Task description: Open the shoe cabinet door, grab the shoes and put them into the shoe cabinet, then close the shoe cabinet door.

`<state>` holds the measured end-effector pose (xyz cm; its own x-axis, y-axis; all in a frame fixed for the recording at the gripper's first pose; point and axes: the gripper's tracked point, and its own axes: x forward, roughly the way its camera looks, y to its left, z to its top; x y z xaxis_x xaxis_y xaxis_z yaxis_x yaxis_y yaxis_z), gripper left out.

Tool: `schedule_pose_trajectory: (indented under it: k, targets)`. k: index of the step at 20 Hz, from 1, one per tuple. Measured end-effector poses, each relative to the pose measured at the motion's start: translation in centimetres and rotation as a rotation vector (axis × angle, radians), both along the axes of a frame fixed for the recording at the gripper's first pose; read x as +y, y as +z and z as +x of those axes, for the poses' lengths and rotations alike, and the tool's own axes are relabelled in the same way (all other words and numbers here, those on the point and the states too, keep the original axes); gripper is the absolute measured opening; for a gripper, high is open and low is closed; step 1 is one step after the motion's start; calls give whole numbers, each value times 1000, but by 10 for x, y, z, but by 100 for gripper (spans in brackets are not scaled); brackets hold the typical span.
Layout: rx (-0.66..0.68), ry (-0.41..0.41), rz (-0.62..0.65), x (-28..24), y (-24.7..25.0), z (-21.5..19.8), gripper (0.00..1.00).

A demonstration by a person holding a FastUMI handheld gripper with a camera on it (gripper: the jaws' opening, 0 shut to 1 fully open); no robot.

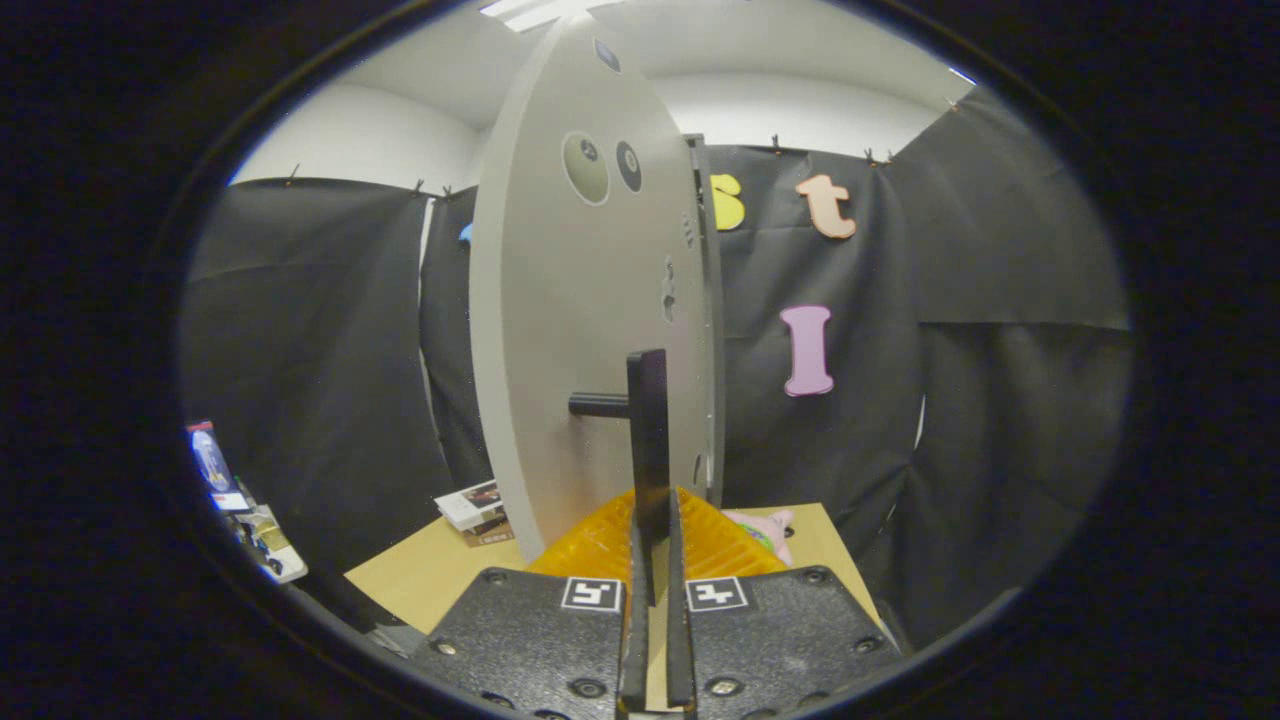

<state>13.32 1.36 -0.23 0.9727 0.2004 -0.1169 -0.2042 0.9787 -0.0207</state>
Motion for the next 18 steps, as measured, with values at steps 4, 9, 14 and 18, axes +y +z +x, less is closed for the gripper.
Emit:
schedule_pose_trajectory:
  k: [4,9,14,18]
  targets:
    - [-44,-101,-26,-31,7,5,7]
    - [-45,-44,28,-17,5,8,4]
    - [-87,-87,-38,-42,8,10,9]
    - [-109,-163,-5,-45,4,3,58]
